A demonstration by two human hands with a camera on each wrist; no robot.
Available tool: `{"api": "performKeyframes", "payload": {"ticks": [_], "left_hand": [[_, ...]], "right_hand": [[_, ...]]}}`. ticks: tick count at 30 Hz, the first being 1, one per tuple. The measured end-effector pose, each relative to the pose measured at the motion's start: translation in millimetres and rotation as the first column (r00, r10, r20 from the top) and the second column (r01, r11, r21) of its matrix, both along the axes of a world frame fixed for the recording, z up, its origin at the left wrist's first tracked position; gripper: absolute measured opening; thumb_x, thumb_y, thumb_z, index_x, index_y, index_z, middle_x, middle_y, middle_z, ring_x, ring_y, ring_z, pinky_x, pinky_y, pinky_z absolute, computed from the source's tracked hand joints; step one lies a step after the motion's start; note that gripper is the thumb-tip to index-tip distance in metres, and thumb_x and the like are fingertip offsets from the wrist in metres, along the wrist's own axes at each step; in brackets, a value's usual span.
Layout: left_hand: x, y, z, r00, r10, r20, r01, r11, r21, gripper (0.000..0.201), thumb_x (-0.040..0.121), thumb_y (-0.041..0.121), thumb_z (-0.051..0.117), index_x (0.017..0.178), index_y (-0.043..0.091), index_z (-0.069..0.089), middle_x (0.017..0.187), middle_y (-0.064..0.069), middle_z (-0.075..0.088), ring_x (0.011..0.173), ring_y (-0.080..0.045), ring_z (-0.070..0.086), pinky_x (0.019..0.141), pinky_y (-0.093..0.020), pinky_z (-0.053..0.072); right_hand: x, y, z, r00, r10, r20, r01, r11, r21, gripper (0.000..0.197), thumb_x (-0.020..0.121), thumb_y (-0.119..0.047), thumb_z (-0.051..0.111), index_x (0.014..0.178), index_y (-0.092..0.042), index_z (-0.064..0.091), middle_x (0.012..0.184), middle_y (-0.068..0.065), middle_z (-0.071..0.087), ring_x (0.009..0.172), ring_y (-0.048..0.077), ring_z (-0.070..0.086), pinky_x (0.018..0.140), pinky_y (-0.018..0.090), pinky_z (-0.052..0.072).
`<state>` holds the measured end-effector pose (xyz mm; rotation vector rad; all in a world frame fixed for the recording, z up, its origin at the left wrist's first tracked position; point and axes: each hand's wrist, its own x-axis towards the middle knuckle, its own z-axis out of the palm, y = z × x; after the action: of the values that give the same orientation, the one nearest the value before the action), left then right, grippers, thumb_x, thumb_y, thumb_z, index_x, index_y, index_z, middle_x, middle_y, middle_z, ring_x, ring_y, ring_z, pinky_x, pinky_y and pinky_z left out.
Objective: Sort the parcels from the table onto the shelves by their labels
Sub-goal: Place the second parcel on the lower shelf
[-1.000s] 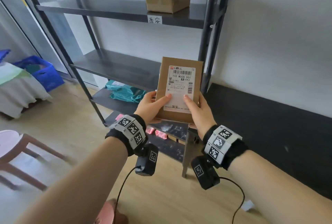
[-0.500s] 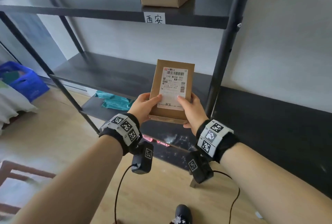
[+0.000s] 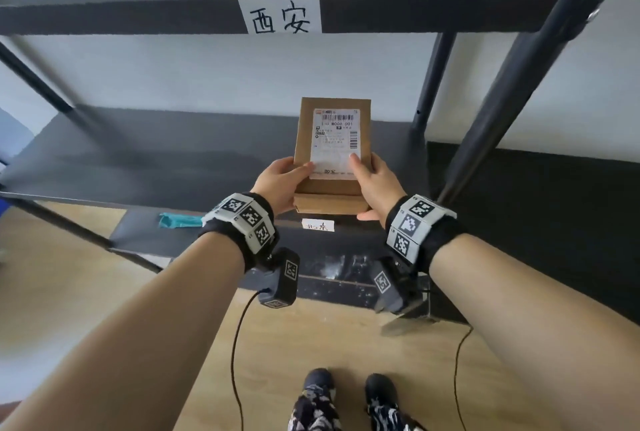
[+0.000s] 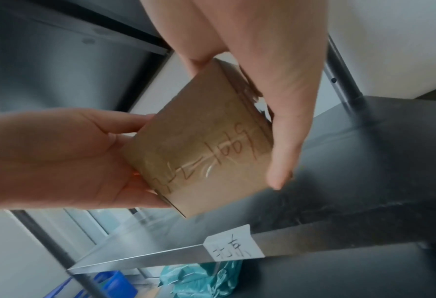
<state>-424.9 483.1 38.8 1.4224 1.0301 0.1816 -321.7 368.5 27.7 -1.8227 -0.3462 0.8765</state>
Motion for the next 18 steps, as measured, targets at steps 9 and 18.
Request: {"api": "performKeyframes", "payload": {"ticks": [9,18], "left_hand": [[13.4,47.5,-24.7,0.988,-0.147,-0.044,0.148,0.989,0.021,0.008,0.087,0.036,0.06,0.09,0.029,0.062,0.097,0.002,0.071,0.098,-0.024,0.07,0.09,-0.044,0.056],[15.6,65.0,-36.9,0.977,-0.192,-0.091,0.202,0.973,0.114,0.021,0.091,0.042,0.051,0.098,0.024,0.059,0.112,-0.008,0.069,0.104,-0.028,0.068,0.09,-0.045,0.055]], "right_hand": [[2.4,37.3,-9.0,0.988,-0.116,-0.102,0.109,0.992,-0.069,0.046,0.091,-0.051,0.045,0.132,-0.029,0.046,0.12,-0.005,0.048,0.113,0.023,0.051,0.077,0.048,0.059],[1.6,51.5,-21.2,0.967,-0.171,-0.187,0.171,0.985,-0.02,0.04,0.095,-0.031,0.042,0.133,-0.023,0.049,0.138,0.002,0.047,0.115,0.033,0.056,0.086,0.051,0.056]]}}
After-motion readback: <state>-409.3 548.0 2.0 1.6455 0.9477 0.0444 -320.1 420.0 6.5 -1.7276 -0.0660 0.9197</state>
